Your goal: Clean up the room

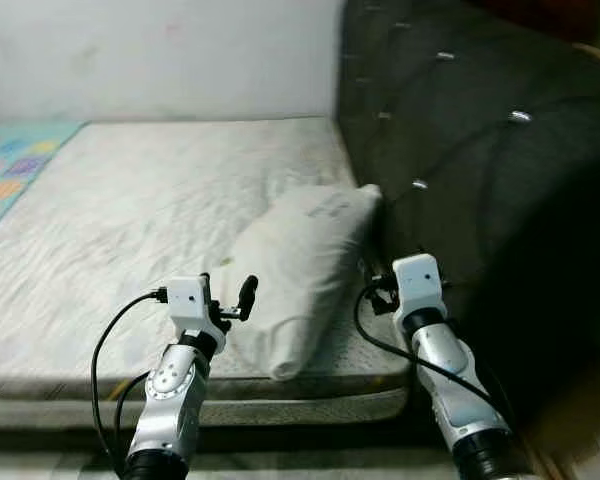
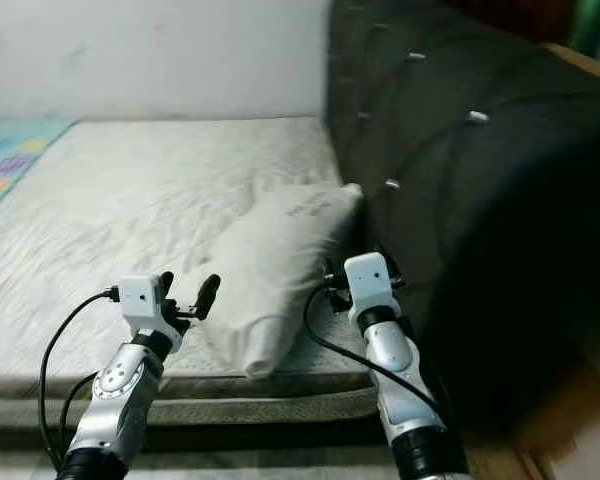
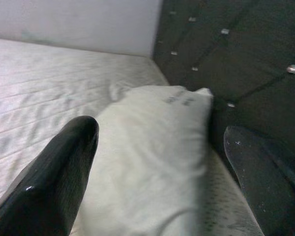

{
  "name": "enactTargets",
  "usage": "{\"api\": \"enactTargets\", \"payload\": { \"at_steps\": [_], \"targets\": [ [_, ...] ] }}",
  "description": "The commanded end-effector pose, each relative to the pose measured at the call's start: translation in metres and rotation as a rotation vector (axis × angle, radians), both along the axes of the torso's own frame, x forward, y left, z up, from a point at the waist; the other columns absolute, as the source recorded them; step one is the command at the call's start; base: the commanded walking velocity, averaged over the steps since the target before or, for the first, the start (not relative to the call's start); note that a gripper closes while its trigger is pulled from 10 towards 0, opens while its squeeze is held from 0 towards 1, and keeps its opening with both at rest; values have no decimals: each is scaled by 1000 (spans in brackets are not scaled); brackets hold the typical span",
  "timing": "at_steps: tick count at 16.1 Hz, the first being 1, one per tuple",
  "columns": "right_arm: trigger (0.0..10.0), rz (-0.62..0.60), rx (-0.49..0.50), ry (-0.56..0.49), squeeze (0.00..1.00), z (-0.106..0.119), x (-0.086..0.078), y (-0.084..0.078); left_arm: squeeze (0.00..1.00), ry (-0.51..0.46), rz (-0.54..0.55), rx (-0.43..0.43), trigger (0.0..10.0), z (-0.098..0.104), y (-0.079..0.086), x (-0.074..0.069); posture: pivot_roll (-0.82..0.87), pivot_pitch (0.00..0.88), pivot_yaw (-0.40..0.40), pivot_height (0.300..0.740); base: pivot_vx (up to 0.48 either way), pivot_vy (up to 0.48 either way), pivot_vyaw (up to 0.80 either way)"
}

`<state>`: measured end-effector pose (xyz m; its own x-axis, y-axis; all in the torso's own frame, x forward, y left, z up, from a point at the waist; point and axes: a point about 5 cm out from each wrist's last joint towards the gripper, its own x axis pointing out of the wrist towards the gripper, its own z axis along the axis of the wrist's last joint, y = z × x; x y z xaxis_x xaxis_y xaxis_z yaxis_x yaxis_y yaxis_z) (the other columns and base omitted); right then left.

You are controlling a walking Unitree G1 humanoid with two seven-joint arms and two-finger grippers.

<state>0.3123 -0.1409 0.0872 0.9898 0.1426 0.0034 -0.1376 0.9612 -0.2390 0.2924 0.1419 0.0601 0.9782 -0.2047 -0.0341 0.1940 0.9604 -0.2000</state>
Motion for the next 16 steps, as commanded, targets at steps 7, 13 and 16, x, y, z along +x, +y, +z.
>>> {"api": "enactTargets", "payload": {
  "at_steps": [7, 13, 16],
  "targets": [
    [10000, 10, 5, -15, 0, 4, 1, 4, 0, -10, -27, -21, 10000, 2, 4, -2, -29, 0, 48, 740, 35, 0, 194],
    [10000, 14, 3, -10, 0, 2, 0, 5, 0, -10, -37, -24, 10000, 2, 4, -3, -27, 5, 48, 740, 309, 0, 0],
    [10000, 19, 1, -8, 0, 2, 1, 6, 0, -12, -36, -21, 10000, 2, 5, -3, -23, 3, 48, 740, 405, 0, 0]
  ]
}}
